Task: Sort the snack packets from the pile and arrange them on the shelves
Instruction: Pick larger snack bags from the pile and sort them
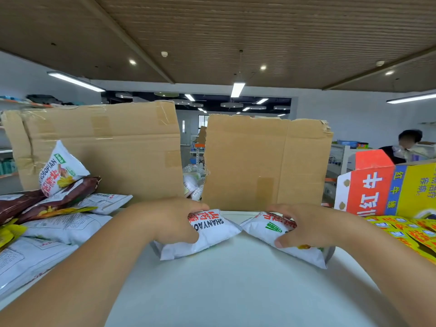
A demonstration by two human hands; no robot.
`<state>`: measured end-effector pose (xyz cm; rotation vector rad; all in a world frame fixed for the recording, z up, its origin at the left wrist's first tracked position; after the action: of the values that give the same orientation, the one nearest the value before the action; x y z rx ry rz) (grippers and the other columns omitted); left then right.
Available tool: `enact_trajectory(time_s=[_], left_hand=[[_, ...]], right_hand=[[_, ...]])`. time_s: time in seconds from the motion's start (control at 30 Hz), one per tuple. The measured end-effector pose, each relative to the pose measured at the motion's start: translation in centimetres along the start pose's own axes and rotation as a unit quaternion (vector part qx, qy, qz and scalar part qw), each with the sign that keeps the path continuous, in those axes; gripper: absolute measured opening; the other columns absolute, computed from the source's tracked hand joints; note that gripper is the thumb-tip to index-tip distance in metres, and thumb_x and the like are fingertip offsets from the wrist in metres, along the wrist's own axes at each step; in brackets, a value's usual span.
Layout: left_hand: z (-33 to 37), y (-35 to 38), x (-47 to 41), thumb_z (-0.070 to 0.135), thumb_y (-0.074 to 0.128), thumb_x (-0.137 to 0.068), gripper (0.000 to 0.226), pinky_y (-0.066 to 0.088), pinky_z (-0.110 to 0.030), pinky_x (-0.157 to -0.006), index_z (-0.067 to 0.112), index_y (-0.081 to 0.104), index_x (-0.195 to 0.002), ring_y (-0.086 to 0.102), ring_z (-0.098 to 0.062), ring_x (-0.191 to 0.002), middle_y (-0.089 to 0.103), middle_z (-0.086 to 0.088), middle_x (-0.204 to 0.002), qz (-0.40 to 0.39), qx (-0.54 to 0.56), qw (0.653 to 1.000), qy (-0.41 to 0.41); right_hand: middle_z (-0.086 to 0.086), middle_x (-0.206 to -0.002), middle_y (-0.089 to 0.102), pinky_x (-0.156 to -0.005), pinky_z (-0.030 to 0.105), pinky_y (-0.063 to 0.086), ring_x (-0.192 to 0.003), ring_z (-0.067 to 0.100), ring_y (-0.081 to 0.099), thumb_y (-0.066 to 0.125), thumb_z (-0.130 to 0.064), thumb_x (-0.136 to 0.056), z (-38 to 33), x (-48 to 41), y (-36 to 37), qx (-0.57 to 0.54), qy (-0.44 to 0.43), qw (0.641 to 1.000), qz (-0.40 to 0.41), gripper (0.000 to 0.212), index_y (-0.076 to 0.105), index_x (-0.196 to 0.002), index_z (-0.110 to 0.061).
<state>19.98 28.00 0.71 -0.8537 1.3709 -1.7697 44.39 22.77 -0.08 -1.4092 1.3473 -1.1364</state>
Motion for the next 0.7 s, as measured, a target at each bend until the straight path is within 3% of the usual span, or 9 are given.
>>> enact_trajectory(time_s=[0.13,0.2,0.3,0.4,0.53,0.6,0.7], left_hand=[[0.8,0.2,0.3,0.058,0.066,-0.083,0.070,0.043,-0.026,-0.090,0.063,0.030,-0.143,0.052,-0.006,-0.119,0.050,0.023,-0.137,0.010,-0.001,1.000,-0.002],[1.7,1.0,0.1,0.065,0.064,-0.084,0.083,0.036,-0.028,-0.101,0.057,0.019,-0.153,0.039,-0.011,-0.137,0.035,0.019,-0.154,0.007,-0.013,1.000,0.003],[2.6,2.8,-0.3,0.068,0.064,-0.081,0.092,0.031,-0.036,-0.114,0.058,0.011,-0.154,0.028,-0.015,-0.148,0.021,0.015,-0.164,-0.029,-0.015,0.999,0.001],[2.7,3.2,-0.6,0.069,0.063,-0.076,0.094,0.039,-0.042,-0.109,0.059,0.007,-0.151,0.037,-0.022,-0.142,0.026,0.008,-0.161,-0.049,-0.051,0.997,-0.022],[3.0,2.8,-1.0,0.058,0.059,-0.084,0.085,0.045,-0.035,-0.094,0.056,0.009,-0.153,0.050,-0.026,-0.124,0.039,0.001,-0.151,-0.045,-0.076,0.996,-0.026],[3.1,2.9,-1.0,0.051,0.059,-0.086,0.082,0.047,-0.033,-0.089,0.051,0.013,-0.154,0.054,-0.024,-0.111,0.047,0.002,-0.142,-0.043,-0.063,0.997,-0.011],[2.9,3.1,-1.2,0.044,0.059,-0.087,0.075,0.049,-0.034,-0.090,0.043,0.023,-0.152,0.059,-0.024,-0.107,0.053,0.001,-0.135,-0.043,-0.043,0.998,0.003]], right_hand=[[-0.023,-0.147,0.043,-0.103,0.030,0.044,-0.122,0.008,0.053,0.065,-0.063,-0.079,0.2,0.0,0.3,0.022,0.011,1.000,-0.004,0.084,0.024,-0.152,-0.051],[-0.023,-0.152,0.035,-0.106,0.032,0.040,-0.132,0.011,0.046,0.062,-0.061,-0.083,-0.2,-0.1,0.9,0.035,0.001,0.999,-0.012,0.083,0.020,-0.154,-0.049],[-0.023,-0.159,0.022,-0.108,0.035,0.037,-0.140,0.015,0.038,0.055,-0.056,-0.089,-1.1,-0.2,2.0,0.070,-0.018,0.997,-0.028,0.081,0.009,-0.156,-0.050],[-0.018,-0.163,0.012,-0.107,0.039,0.036,-0.145,0.020,0.029,0.047,-0.049,-0.094,-1.3,-0.4,2.5,0.120,-0.009,0.992,-0.046,0.079,-0.003,-0.156,-0.049],[-0.012,-0.164,0.014,-0.106,0.041,0.035,-0.145,0.023,0.028,0.045,-0.048,-0.094,-1.4,-0.2,2.3,0.138,0.028,0.987,-0.073,0.079,-0.005,-0.155,-0.051],[-0.011,-0.159,0.024,-0.099,0.037,0.038,-0.136,0.023,0.039,0.048,-0.047,-0.093,-1.7,0.3,2.2,0.130,0.047,0.987,-0.078,0.079,-0.001,-0.155,-0.052],[-0.006,-0.147,0.038,-0.087,0.035,0.039,-0.113,0.021,0.047,0.051,-0.045,-0.091,-2.4,0.9,1.9,0.122,0.076,0.988,-0.063,0.077,0.008,-0.154,-0.050]])
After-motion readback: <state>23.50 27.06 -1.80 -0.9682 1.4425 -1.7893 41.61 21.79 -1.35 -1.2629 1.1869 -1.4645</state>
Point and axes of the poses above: each hand's wrist, its own x-axis away from the middle knuckle, its own y-axis out of the palm, z = x × y, the point moved 10 cm from there along -x, towards the middle knuckle
